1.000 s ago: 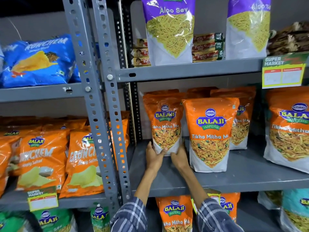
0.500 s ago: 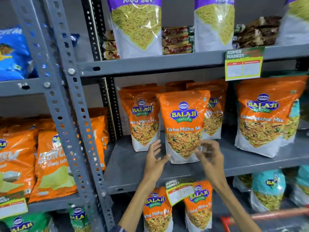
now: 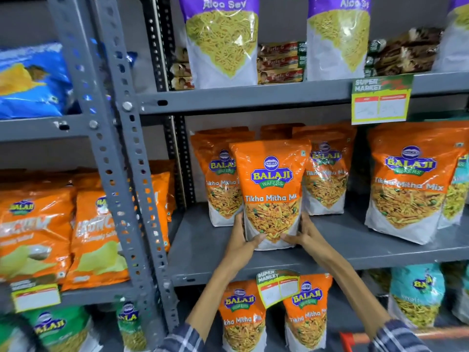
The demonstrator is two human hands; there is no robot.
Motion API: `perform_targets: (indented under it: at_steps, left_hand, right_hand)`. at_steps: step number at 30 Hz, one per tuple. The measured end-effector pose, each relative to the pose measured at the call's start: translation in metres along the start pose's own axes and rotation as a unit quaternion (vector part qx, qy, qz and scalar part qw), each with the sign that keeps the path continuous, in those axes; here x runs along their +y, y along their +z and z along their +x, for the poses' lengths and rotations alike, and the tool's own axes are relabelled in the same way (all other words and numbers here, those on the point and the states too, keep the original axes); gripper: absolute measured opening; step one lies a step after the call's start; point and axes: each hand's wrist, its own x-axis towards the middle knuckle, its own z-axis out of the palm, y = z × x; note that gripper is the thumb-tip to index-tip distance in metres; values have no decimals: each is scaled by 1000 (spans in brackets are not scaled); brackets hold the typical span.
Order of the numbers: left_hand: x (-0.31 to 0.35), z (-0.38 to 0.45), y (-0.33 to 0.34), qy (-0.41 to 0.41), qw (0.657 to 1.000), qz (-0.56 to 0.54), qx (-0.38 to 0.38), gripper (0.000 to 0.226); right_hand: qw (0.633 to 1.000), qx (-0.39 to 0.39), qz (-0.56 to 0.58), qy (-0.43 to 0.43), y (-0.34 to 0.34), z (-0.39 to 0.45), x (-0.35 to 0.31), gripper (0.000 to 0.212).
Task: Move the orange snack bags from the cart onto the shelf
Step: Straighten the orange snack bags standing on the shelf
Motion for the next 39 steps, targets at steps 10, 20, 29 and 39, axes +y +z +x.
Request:
perform_targets:
  at_steps: [10, 20, 29, 39]
  left_hand:
    - [-11, -24, -88, -20, 999, 26, 24, 69]
    - [-14, -30, -88, 19, 996, 27, 80, 88]
    - [29, -44, 12, 198, 958, 38, 205, 53]
    - [16, 103, 152, 29, 997, -46, 53, 61]
  right_hand:
    - [999, -48, -16, -7, 89, 18, -3, 52]
    - [999, -40, 1, -35, 91, 11, -7, 86]
    - [977, 142, -80, -138, -7, -9, -16, 57]
    - [959, 207, -163, -100, -144, 50, 13, 69]
